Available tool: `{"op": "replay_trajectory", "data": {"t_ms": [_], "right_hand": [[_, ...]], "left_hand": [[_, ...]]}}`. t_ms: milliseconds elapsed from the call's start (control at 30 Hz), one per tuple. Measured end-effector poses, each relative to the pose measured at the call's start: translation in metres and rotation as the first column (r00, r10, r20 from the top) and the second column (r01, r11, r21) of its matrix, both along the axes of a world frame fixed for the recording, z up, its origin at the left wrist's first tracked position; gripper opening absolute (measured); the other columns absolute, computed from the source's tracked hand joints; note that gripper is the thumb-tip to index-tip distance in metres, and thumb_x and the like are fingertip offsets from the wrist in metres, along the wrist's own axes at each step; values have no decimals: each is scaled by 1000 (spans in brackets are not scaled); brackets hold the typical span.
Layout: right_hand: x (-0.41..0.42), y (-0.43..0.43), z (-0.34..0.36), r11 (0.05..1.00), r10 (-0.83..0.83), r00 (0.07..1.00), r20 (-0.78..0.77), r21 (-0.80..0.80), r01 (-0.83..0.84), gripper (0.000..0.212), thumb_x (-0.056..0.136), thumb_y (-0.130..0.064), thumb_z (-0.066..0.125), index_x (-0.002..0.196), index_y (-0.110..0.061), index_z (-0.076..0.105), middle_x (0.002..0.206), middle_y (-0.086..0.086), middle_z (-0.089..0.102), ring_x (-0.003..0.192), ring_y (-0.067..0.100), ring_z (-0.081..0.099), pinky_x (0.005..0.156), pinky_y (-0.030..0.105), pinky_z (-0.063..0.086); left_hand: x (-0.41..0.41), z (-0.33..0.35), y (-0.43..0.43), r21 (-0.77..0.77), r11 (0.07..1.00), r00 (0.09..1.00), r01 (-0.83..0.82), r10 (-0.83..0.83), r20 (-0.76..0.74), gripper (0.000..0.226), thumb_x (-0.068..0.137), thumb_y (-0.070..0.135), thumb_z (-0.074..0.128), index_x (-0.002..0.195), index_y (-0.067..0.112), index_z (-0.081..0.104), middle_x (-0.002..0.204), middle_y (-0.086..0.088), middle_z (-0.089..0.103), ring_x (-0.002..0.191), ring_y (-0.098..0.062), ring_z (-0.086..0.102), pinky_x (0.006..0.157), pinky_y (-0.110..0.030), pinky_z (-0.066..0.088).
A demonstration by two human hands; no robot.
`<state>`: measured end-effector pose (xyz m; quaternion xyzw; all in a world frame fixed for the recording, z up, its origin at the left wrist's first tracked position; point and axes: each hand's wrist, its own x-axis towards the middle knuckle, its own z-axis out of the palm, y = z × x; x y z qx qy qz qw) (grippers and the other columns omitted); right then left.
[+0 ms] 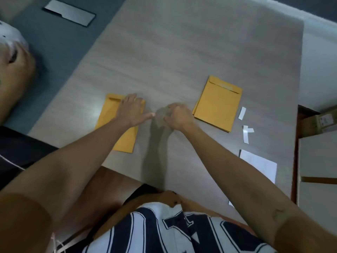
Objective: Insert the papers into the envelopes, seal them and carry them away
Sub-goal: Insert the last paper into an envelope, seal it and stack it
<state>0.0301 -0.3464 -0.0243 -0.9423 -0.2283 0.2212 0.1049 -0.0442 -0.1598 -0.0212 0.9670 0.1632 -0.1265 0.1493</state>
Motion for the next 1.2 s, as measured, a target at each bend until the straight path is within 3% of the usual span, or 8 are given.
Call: {"op": "replay_trajectory", "data": {"t_ms": [267, 400, 567, 700, 833, 1000, 1200], "right_hand": [[-73, 69, -14, 973, 225, 974, -11, 45, -225, 61, 92, -40, 54, 147, -17, 39, 153, 5, 39, 142, 26, 30, 115, 40, 30], [-94, 85, -17, 925, 373, 926, -51, -62, -376, 64, 96, -45, 47, 153, -22, 28, 161, 0, 23, 147, 28, 17, 118, 44, 21], [-109, 75, -28, 930, 340, 938, -67, -126, -346, 59, 99, -47, 39, 153, -27, 26, 164, -6, 13, 150, 26, 9, 120, 45, 16], [-113, 41, -26, 952, 285, 958, 19, -123, -281, 55, 100, -48, 37, 150, -26, 36, 162, -6, 23, 148, 26, 16, 118, 45, 20], [-115, -6, -25, 972, 211, 974, 84, -125, -200, 48, 99, -48, 41, 142, -29, 49, 156, -8, 36, 142, 25, 28, 112, 43, 28], [-125, -60, -29, 994, 75, 966, 249, -100, -51, 36, 92, -47, 46, 109, -26, 70, 122, -6, 66, 118, 25, 50, 93, 39, 40], [-156, -109, -41, 997, -75, 917, 391, 37, 66, 30, 88, -42, 54, 91, -25, 78, 104, -6, 72, 94, 26, 59, 78, 39, 47]], "left_hand": [[-90, -10, 65, -22, 971, 969, -238, 237, -66, 84, 88, 63, 55, 151, 12, 32, 161, -12, 20, 149, -29, 15, 114, -48, 26], [-114, -23, 78, -72, 971, 964, -228, 215, -154, 79, 91, 59, 56, 151, 13, 31, 161, -13, 16, 147, -34, 16, 115, -48, 28], [-114, -26, 77, -48, 987, 976, -152, 142, -167, 69, 91, 57, 57, 145, 15, 44, 155, -14, 27, 140, -36, 28, 111, -46, 35], [-105, -24, 60, -22, 1000, 992, -16, 13, -129, 66, 87, 54, 64, 139, 14, 52, 140, -12, 40, 131, -31, 38, 105, -45, 41], [-85, -21, 32, -2, 988, 982, 155, -154, -106, 67, 86, 53, 66, 139, 15, 48, 132, -11, 43, 125, -29, 41, 104, -43, 40], [-56, -21, -22, -39, 955, 952, 294, -296, -81, 77, 84, 51, 69, 145, 13, 41, 153, -9, 32, 139, -28, 30, 110, -40, 30], [-39, -26, -83, -23, 908, 905, 419, -420, -66, 84, 81, 58, 68, 146, 14, 38, 158, -8, 28, 143, -29, 25, 113, -42, 26]]}}
